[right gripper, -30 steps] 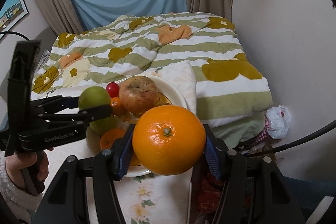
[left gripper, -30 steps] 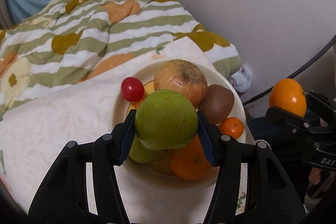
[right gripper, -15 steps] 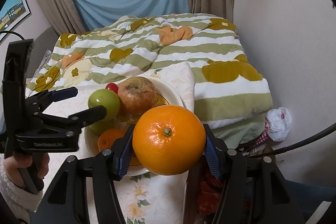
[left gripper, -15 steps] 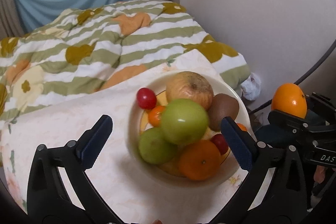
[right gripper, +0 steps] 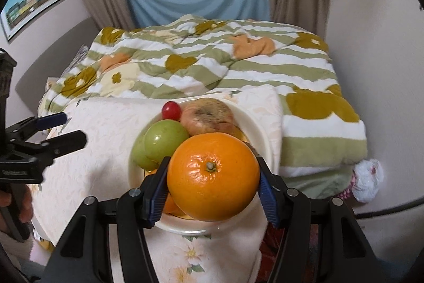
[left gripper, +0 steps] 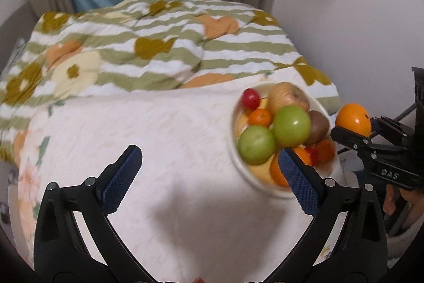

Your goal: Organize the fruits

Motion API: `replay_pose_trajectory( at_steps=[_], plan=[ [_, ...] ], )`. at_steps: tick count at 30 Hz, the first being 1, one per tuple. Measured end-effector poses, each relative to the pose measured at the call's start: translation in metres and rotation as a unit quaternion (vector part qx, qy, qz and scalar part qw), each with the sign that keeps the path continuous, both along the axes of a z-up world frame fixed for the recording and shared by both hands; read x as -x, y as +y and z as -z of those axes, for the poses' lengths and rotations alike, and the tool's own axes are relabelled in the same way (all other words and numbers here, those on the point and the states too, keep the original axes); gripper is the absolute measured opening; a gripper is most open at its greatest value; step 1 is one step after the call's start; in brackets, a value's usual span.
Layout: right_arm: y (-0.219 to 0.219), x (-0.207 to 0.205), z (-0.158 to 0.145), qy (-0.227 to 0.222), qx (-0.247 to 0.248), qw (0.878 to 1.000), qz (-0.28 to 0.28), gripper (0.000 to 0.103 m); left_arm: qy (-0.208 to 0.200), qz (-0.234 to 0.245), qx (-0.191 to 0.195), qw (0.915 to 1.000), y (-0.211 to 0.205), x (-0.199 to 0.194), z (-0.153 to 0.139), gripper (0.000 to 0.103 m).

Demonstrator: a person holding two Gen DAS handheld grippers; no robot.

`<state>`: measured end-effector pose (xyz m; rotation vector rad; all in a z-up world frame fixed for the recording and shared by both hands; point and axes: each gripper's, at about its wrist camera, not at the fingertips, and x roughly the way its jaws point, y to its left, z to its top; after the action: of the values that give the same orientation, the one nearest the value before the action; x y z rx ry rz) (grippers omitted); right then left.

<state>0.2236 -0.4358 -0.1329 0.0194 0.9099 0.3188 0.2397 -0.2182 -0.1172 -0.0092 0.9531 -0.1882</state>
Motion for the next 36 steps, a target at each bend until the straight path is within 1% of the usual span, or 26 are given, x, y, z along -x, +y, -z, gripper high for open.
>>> replay_pose_trajectory(
  at_steps=[5,9,11,15,16,17,18,19,20,23,26,30,36],
  plan=[
    [0.011,-0.005,0.013,-0.026,0.028,0.998,-0.041,0.056,0.01,-0.032,-0.002,0.9994,0.016,0.015,0.005,0.103],
    [0.016,-0.004,0.02,-0.044,0.046,0.996,-0.061,0.056,0.02,-0.043,0.003,0.9988,0.023,0.022,0.01,0.103],
    [0.018,-0.004,0.025,-0.046,0.059,0.995,-0.067,0.056,0.026,-0.047,0.004,0.9985,0.025,0.024,0.013,0.103],
    [0.014,-0.006,0.031,-0.035,0.057,0.996,-0.064,0.057,0.032,-0.051,0.007,0.9982,0.028,0.025,0.015,0.103],
    [0.014,-0.004,0.031,-0.041,0.056,0.996,-0.062,0.059,0.033,-0.051,0.008,0.9981,0.029,0.025,0.015,0.103],
    [0.013,-0.003,0.029,-0.051,0.054,0.995,-0.059,0.069,0.034,-0.052,0.009,0.998,0.029,0.025,0.016,0.103],
    [0.013,-0.002,0.027,-0.058,0.054,0.995,-0.057,0.083,0.035,-0.053,0.009,0.998,0.03,0.025,0.017,0.103],
    [0.012,-0.001,0.024,-0.067,0.053,0.995,-0.056,0.089,0.036,-0.054,0.01,0.9979,0.03,0.025,0.018,0.103],
    [0.012,0.0,0.023,-0.072,0.051,0.994,-0.057,0.095,0.036,-0.054,0.011,0.9978,0.03,0.025,0.019,0.103],
    [0.011,0.001,0.023,-0.074,0.047,0.994,-0.058,0.102,0.036,-0.053,0.013,0.9978,0.029,0.026,0.019,0.103],
    [0.011,0.004,0.023,-0.076,0.052,0.994,-0.055,0.102,0.033,-0.048,0.012,0.9982,0.029,0.028,0.018,0.103],
    [0.012,0.012,0.012,-0.08,0.058,0.994,-0.045,0.102,0.022,-0.04,0.015,0.9988,0.03,0.033,0.008,0.103],
    [0.019,0.034,-0.026,-0.096,0.065,0.993,-0.014,0.102,-0.01,-0.025,0.02,0.9994,0.041,0.045,-0.021,0.103]
  ],
)
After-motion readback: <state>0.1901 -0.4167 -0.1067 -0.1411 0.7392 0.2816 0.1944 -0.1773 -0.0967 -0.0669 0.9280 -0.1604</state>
